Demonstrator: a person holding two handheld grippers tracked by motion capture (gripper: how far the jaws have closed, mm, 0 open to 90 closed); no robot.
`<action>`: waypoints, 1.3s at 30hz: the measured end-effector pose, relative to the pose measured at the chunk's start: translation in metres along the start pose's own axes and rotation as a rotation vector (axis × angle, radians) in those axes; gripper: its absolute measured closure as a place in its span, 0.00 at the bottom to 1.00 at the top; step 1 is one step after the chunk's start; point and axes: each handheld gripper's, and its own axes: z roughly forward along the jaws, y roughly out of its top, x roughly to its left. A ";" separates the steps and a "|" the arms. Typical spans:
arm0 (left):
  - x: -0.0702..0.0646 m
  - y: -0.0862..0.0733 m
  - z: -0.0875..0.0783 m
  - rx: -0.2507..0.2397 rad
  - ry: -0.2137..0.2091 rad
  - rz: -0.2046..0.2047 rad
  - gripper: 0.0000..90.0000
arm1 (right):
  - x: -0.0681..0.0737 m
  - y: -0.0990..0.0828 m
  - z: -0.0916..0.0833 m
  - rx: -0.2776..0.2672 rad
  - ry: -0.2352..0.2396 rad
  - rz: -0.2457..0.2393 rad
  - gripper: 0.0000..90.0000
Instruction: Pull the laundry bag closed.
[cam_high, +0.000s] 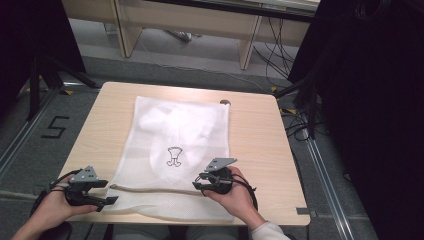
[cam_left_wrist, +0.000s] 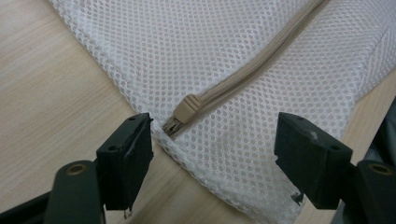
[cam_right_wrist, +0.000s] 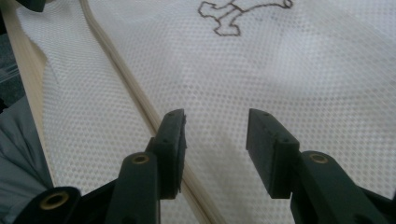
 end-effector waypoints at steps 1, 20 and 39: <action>-0.001 0.000 0.000 -0.005 0.006 -0.008 0.30 | 0.002 0.003 0.001 0.015 0.003 -0.007 0.66; 0.000 0.000 0.001 -0.011 0.003 -0.003 0.30 | 0.029 0.037 0.037 0.004 0.081 -0.080 0.71; -0.001 0.000 0.001 -0.011 -0.006 0.003 0.30 | 0.053 0.067 0.065 0.029 0.143 -0.138 0.77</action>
